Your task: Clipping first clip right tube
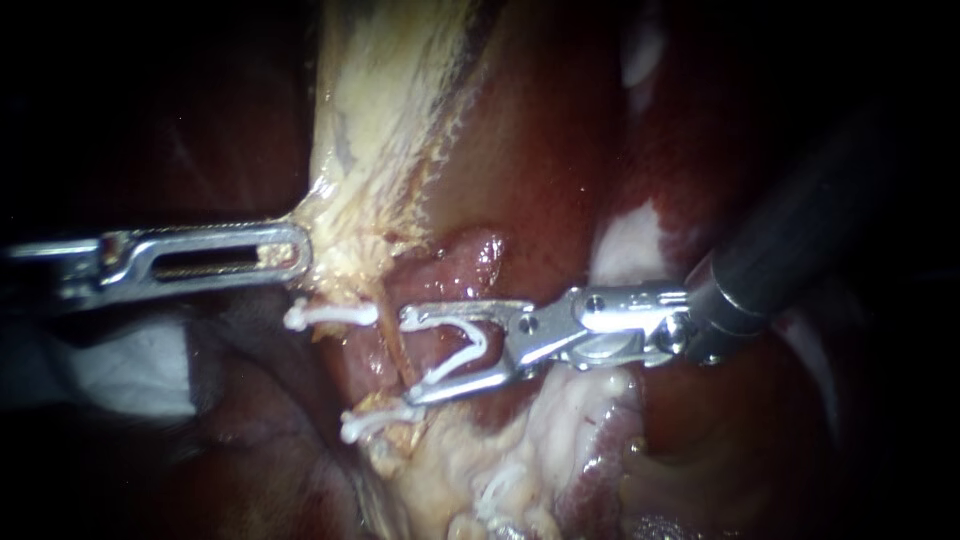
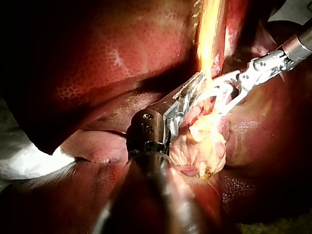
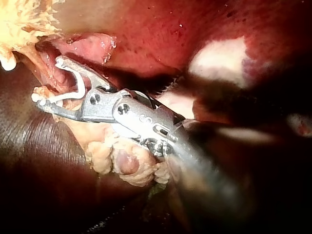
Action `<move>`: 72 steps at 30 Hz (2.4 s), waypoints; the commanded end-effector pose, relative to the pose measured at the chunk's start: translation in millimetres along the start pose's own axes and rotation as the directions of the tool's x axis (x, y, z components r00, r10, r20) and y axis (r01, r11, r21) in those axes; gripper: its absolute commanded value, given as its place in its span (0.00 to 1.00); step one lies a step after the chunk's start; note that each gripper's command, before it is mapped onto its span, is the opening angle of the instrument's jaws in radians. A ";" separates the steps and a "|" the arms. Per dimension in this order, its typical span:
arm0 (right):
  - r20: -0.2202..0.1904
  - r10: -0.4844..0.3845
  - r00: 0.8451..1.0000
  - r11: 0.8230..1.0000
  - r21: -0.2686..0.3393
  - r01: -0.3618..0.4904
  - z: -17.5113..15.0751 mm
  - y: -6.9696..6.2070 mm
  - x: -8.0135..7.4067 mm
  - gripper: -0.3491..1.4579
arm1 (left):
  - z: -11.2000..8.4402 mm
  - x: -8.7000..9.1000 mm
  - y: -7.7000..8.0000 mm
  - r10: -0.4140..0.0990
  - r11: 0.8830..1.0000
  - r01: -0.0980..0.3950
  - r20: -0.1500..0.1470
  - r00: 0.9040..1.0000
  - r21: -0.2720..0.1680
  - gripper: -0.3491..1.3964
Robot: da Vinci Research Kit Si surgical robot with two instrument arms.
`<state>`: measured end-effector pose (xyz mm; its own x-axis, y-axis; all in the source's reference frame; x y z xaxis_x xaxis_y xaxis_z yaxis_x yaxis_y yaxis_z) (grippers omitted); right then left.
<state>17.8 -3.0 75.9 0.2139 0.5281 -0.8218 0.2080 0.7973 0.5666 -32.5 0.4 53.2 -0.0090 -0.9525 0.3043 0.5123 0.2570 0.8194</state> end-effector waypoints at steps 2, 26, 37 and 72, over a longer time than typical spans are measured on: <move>0.001 0.004 1.000 1.000 -0.001 -0.004 0.2 0.1 -0.4 0.50 | 0.0 0.0 0.0 0.000 1.000 0.000 0.001 1.000 0.001 0.00; -0.052 0.124 0.991 0.981 0.157 -0.115 3.2 -1.4 -0.3 0.49 | 0.1 0.0 0.0 0.000 1.000 0.000 0.001 1.000 0.001 0.00; -0.028 0.209 0.978 0.946 0.260 -0.194 4.2 -2.0 0.0 0.46 | 0.3 -0.1 -0.1 0.000 1.000 0.000 0.002 1.000 0.000 0.00; 0.000 0.283 0.959 0.921 0.280 -0.272 5.9 -3.0 -2.0 0.02 | 0.6 -0.2 0.3 0.000 1.000 0.000 0.002 1.000 0.000 0.00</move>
<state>22.4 -8.2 76.3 0.2651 0.7337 -0.6257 0.3947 0.5095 0.7646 -32.9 0.7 53.6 -0.0104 -0.9521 0.3055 0.5121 0.2574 0.8194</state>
